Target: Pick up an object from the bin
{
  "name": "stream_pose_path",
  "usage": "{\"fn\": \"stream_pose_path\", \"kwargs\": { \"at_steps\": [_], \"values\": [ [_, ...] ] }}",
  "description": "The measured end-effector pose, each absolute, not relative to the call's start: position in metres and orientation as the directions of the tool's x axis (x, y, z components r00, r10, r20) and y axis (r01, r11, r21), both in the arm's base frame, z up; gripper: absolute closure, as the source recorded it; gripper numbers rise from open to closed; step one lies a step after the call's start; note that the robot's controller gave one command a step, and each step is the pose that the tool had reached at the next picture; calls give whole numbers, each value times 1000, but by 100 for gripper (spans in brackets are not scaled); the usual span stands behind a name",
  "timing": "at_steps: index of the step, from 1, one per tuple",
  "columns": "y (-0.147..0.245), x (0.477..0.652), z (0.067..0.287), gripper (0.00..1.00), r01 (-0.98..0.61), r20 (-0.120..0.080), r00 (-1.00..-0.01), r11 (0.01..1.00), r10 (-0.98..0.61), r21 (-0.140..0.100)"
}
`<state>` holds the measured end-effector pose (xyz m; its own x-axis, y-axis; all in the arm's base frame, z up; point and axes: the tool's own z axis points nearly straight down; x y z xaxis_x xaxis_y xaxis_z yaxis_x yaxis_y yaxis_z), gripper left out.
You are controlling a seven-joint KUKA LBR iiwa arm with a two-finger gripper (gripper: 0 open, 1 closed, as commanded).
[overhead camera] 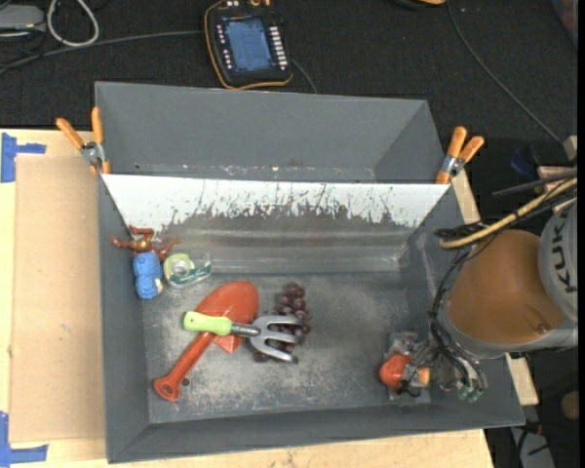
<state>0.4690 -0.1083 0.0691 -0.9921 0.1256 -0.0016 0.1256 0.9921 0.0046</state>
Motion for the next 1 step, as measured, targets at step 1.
{"fn": "stream_pose_path", "kwargs": {
  "at_steps": [1],
  "values": [
    [-108, 469, 74, 100, 124, 0, -992, 992, 124, 5]
  ]
}}
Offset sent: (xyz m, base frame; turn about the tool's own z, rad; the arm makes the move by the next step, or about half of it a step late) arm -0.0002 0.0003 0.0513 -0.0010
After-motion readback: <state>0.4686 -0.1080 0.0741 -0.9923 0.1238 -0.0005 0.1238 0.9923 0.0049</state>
